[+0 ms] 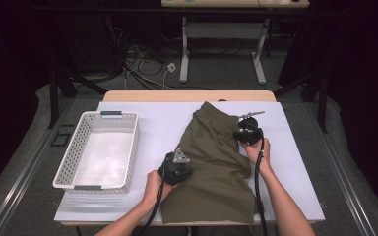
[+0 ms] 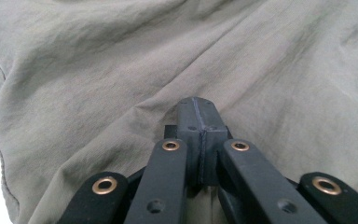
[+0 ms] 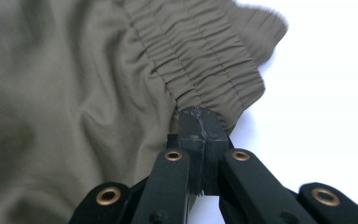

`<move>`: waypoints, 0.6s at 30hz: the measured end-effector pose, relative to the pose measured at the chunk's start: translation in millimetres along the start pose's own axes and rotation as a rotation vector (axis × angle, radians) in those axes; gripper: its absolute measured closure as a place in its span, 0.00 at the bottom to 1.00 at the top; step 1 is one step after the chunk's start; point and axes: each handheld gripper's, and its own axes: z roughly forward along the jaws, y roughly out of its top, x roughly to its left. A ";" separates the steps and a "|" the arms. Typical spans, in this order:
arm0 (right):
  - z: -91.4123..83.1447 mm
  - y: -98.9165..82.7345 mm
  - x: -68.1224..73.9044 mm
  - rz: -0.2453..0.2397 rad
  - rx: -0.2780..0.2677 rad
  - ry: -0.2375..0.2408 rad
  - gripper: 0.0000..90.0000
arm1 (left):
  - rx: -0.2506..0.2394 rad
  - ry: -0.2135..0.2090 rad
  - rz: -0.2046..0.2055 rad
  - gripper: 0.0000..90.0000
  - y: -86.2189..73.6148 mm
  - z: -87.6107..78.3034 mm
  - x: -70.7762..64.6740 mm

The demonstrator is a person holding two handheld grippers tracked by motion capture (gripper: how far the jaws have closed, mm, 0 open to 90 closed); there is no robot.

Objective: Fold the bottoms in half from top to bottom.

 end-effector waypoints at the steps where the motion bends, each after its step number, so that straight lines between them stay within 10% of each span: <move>1: -3.6 2.5 1.0 -0.008 -0.027 -0.011 1.00 | 0.000 0.000 0.000 0.99 0.0 0.0 0.0; 9: 7.2 17.2 -8.9 -0.025 -0.067 -0.076 0.99 | 0.001 0.004 0.003 0.99 0.0 -0.1 -0.4; 13: 25.5 12.5 -16.9 0.073 -0.019 -0.029 0.71 | 0.002 -0.001 0.006 0.99 -0.2 -0.1 0.4; 18: 31.8 14.5 -14.8 0.077 0.014 -0.043 0.64 | -0.002 0.009 0.008 0.99 -0.2 0.1 -0.6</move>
